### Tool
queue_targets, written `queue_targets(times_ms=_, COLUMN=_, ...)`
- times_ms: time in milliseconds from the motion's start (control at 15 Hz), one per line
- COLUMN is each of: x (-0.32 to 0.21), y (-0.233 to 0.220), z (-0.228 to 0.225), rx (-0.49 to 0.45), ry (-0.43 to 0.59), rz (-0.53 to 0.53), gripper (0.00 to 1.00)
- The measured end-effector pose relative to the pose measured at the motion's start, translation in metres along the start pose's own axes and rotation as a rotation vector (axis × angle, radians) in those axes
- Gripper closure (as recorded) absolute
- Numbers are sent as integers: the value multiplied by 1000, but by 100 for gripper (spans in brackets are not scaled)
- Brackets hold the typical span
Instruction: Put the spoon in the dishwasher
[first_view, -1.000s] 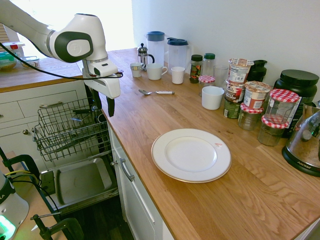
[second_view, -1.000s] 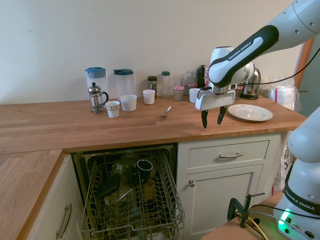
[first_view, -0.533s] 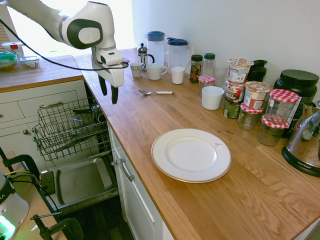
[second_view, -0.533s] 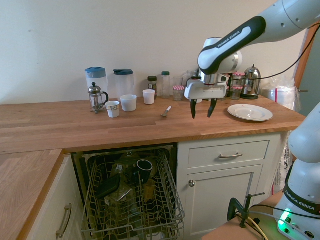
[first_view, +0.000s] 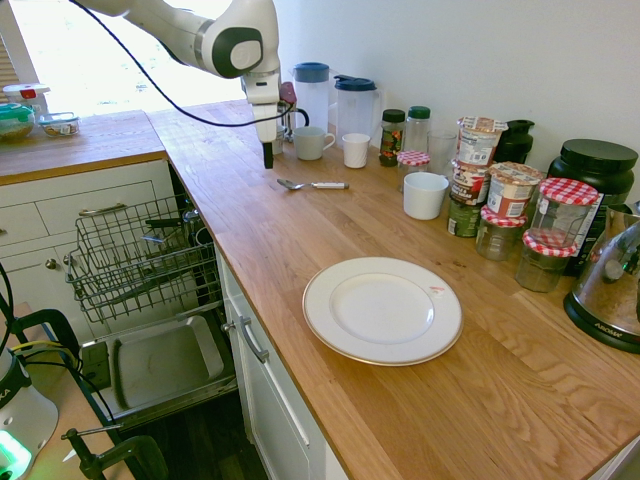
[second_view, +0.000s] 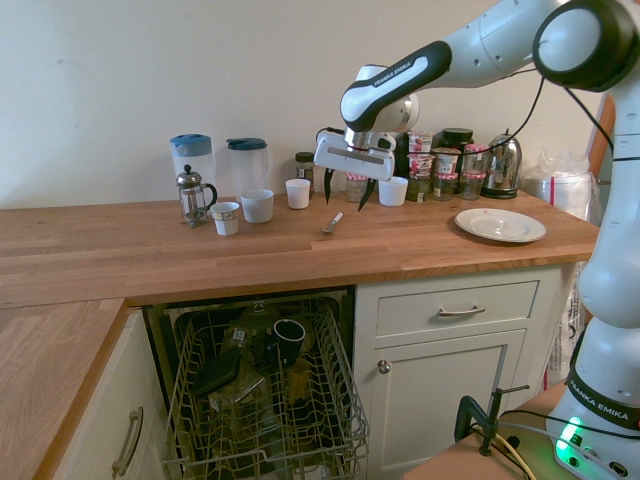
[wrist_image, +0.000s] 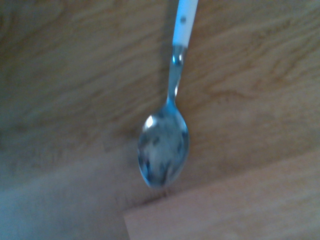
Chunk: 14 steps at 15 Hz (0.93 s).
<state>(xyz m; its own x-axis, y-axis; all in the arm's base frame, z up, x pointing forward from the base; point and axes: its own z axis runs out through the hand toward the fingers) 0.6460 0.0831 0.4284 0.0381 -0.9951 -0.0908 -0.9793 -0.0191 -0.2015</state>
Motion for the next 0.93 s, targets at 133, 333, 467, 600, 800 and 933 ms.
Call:
queue_targets(times_ms=133, x=-8, y=-29, z=17, rx=12, ry=54, rz=113, gripper=0)
queue_targets(times_ms=333, x=-20, y=-61, z=36, rx=-2, ry=107, rz=211, gripper=0)
queue_targets(times_ms=467, x=-17, y=-74, z=48, rx=-11, ry=124, rz=249, gripper=0)
queue_targets(times_ms=600, x=-8, y=-82, z=63, rx=-14, ry=136, rz=272, gripper=0)
queue_targets(times_ms=800, x=1, y=-85, z=80, rx=-26, ry=141, rz=292, gripper=0)
queue_targets(times_ms=933, x=4, y=-84, z=87, rx=-36, ry=138, rz=302, gripper=0)
